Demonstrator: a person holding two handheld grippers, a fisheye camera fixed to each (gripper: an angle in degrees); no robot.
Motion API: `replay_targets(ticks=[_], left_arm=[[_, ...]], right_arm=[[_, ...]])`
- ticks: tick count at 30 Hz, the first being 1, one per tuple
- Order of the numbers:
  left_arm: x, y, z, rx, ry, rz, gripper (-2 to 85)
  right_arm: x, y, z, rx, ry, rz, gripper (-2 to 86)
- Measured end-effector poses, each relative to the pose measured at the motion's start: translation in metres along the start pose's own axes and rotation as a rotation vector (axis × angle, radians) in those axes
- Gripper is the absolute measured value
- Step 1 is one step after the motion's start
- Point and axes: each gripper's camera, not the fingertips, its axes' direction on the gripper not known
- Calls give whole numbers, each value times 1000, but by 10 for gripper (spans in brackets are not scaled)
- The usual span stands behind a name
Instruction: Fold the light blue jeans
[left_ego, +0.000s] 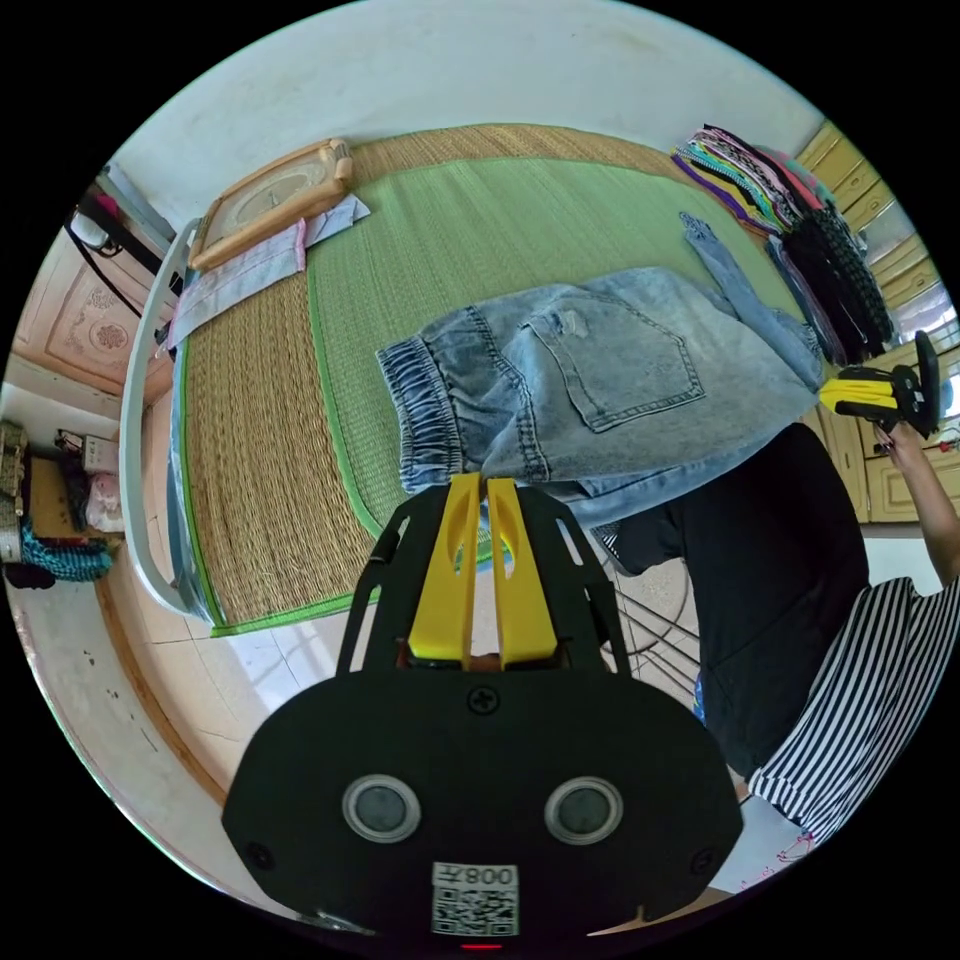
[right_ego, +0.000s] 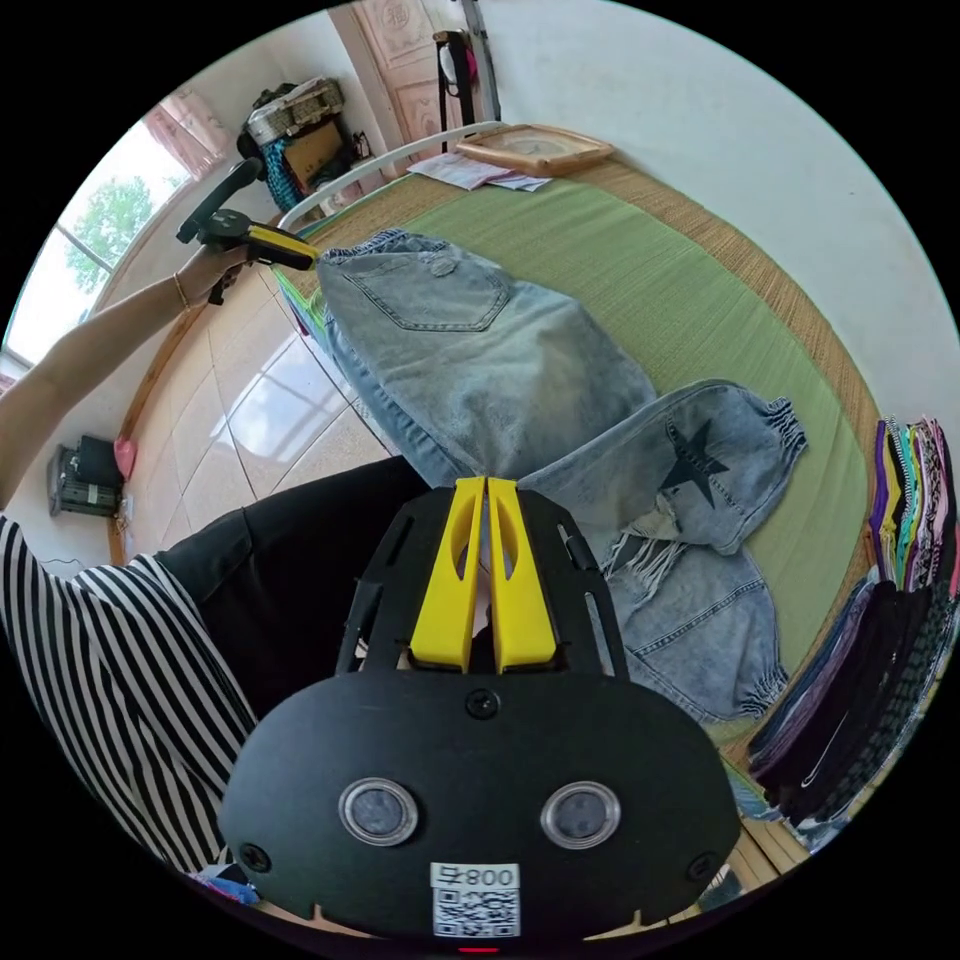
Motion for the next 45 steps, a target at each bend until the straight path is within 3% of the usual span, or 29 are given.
replay_targets(ticks=[29,45], left_arm=[[-7,9,128,-28,65,-74,12],[1,10,148,173,141,-145,15]], right_arm=[[-118,-40,110,-141,-60,86,4],[-139,-66,160,-122,-127,155,4]])
